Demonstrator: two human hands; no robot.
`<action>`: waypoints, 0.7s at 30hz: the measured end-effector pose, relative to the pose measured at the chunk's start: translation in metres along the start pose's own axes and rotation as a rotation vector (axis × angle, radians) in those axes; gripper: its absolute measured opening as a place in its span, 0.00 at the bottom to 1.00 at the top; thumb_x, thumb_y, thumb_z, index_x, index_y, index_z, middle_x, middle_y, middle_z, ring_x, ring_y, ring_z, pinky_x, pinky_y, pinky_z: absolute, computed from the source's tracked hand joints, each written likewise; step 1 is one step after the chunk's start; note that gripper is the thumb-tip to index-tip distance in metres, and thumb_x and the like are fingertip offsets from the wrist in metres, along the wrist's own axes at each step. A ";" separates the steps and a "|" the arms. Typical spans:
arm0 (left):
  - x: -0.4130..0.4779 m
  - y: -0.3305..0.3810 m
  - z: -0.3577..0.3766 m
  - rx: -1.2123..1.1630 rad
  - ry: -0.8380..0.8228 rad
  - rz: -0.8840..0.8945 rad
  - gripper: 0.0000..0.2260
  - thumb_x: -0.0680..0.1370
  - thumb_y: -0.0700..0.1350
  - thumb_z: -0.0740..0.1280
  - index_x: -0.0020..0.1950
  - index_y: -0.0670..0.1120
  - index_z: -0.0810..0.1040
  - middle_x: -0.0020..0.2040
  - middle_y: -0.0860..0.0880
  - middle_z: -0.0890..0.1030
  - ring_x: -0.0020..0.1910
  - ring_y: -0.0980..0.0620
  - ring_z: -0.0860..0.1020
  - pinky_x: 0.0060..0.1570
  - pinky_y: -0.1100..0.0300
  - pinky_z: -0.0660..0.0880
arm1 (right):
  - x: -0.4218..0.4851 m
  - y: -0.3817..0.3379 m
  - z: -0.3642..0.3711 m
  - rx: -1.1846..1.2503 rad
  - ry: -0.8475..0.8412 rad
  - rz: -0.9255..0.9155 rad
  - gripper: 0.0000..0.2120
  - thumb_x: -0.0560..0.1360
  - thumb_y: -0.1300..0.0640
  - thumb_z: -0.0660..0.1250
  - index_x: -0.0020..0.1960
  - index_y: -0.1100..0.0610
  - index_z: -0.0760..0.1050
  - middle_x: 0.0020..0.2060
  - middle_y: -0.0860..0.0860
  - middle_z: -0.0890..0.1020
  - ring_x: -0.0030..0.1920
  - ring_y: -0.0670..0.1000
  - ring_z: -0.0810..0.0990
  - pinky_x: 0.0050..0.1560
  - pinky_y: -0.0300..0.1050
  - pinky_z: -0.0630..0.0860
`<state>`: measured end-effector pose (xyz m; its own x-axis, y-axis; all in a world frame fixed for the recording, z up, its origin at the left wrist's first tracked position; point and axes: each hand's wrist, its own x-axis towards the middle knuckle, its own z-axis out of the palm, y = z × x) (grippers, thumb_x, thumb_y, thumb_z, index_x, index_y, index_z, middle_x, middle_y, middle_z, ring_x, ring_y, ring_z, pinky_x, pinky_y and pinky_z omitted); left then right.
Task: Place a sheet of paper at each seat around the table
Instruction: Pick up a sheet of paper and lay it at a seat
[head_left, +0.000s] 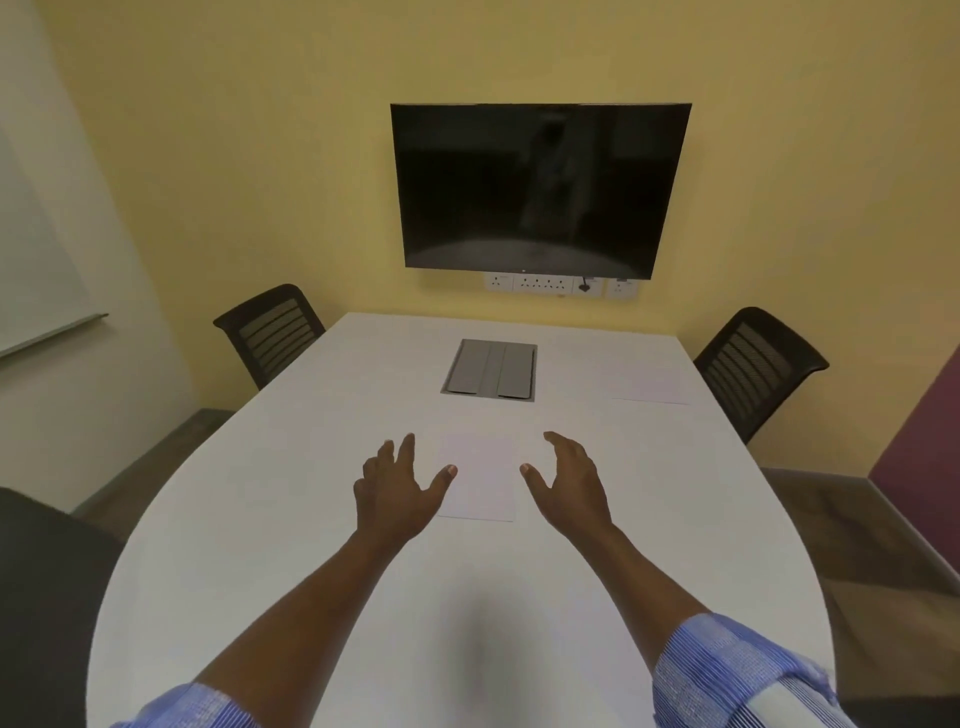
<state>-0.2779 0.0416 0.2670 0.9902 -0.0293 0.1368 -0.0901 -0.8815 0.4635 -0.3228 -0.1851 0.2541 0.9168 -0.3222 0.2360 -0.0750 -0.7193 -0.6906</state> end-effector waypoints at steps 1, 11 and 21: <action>0.011 -0.005 0.006 -0.006 -0.020 0.011 0.39 0.77 0.69 0.59 0.82 0.50 0.57 0.80 0.43 0.61 0.77 0.40 0.61 0.72 0.43 0.62 | 0.006 -0.001 0.009 -0.009 0.005 0.014 0.30 0.79 0.47 0.67 0.77 0.55 0.65 0.74 0.54 0.70 0.72 0.57 0.70 0.67 0.50 0.69; 0.095 -0.068 0.072 0.002 -0.262 0.028 0.39 0.77 0.70 0.57 0.81 0.49 0.58 0.74 0.44 0.67 0.73 0.43 0.67 0.69 0.49 0.67 | 0.045 -0.003 0.113 -0.063 -0.001 0.165 0.30 0.79 0.45 0.66 0.77 0.54 0.64 0.74 0.51 0.69 0.73 0.54 0.69 0.70 0.49 0.69; 0.171 -0.099 0.150 -0.061 -0.476 -0.151 0.33 0.78 0.67 0.60 0.76 0.47 0.66 0.67 0.44 0.71 0.69 0.44 0.71 0.65 0.51 0.71 | 0.092 0.063 0.195 -0.142 -0.108 0.234 0.29 0.79 0.45 0.66 0.76 0.54 0.65 0.74 0.50 0.70 0.73 0.51 0.69 0.71 0.44 0.67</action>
<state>-0.0836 0.0529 0.1131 0.9305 -0.1272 -0.3436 0.0663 -0.8639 0.4993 -0.1665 -0.1399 0.0987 0.9041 -0.4274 0.0022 -0.3364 -0.7147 -0.6132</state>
